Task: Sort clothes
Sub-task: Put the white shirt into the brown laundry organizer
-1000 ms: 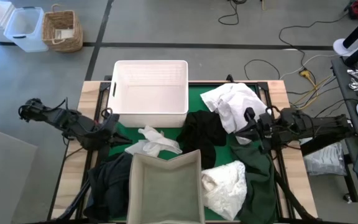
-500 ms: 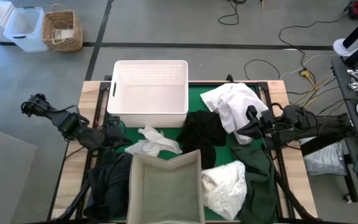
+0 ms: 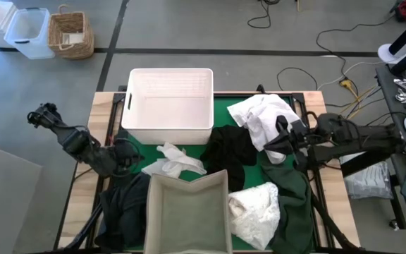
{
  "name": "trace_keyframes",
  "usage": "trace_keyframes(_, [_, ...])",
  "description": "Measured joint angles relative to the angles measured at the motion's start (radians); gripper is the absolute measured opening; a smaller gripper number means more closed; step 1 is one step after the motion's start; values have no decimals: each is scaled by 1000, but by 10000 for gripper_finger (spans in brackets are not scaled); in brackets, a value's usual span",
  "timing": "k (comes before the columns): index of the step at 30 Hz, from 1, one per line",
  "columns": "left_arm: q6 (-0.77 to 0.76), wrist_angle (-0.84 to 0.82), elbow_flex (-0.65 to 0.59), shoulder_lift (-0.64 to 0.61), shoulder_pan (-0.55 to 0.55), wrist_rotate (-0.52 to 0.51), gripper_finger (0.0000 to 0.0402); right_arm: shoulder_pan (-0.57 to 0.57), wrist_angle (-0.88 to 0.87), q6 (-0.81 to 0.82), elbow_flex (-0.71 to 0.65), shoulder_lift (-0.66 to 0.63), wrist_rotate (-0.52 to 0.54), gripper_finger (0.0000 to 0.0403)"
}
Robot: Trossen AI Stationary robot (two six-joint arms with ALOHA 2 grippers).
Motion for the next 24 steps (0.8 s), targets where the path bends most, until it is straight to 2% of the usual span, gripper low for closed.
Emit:
trace_keyframes(4, [-14,9,-14,2,0,-50,0,0,-20,-2,65,58,8,13])
trace_keyframes(13, [-20,8,-101,-3,0,-75,0,17,-187,-27,237,154,19,13])
trace_keyframes(18, [-20,21,-137,-5,0,-108,0,35,-199,-64,336,190,29,13])
trace_keyframes(24, [-18,54,-198,-11,0,-78,0,35,-228,-71,419,236,29,13])
